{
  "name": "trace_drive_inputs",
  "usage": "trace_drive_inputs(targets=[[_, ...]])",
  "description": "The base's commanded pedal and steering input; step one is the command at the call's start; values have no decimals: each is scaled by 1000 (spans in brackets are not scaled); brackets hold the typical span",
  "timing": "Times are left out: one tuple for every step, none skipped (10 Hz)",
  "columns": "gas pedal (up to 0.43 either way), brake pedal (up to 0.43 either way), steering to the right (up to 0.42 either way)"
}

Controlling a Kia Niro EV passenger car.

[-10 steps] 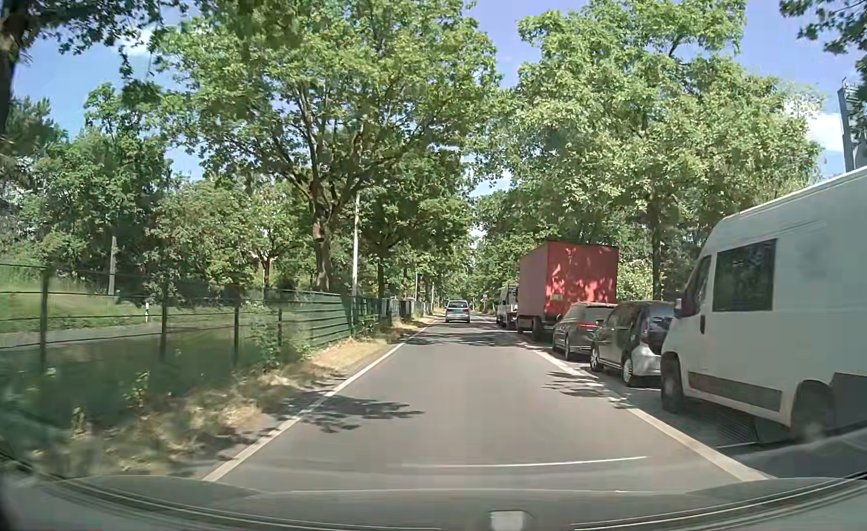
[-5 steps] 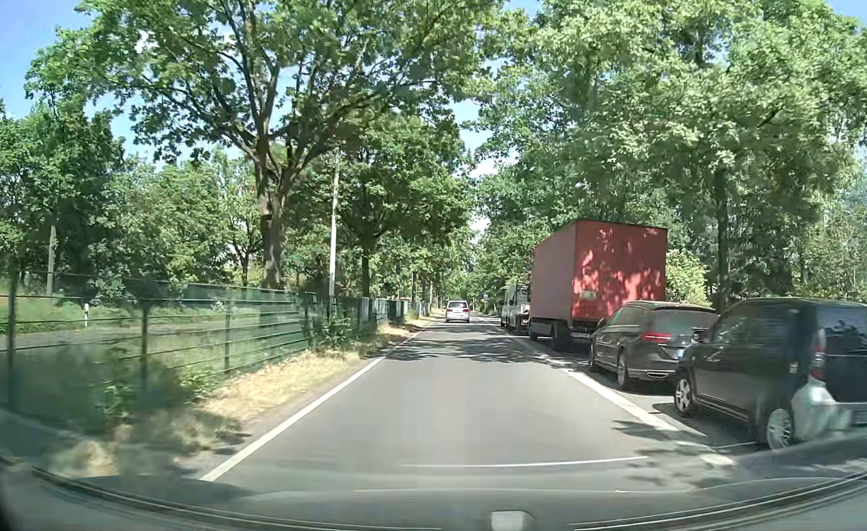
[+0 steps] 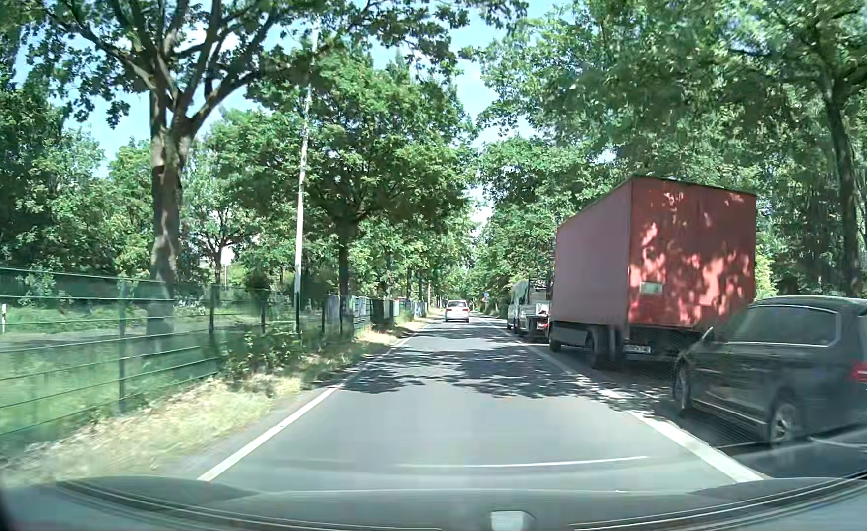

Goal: Follow the waypoints while adhering to traffic rules and regulations

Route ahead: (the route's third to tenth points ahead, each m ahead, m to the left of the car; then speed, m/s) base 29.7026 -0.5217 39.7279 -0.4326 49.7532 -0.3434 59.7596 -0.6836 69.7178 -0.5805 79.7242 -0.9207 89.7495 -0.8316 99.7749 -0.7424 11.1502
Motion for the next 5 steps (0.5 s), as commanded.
trace_drive_inputs(targets=[[98, 30, 1], [98, 30, 1], [98, 30, 1], [98, 30, 1], [98, 30, 0]])
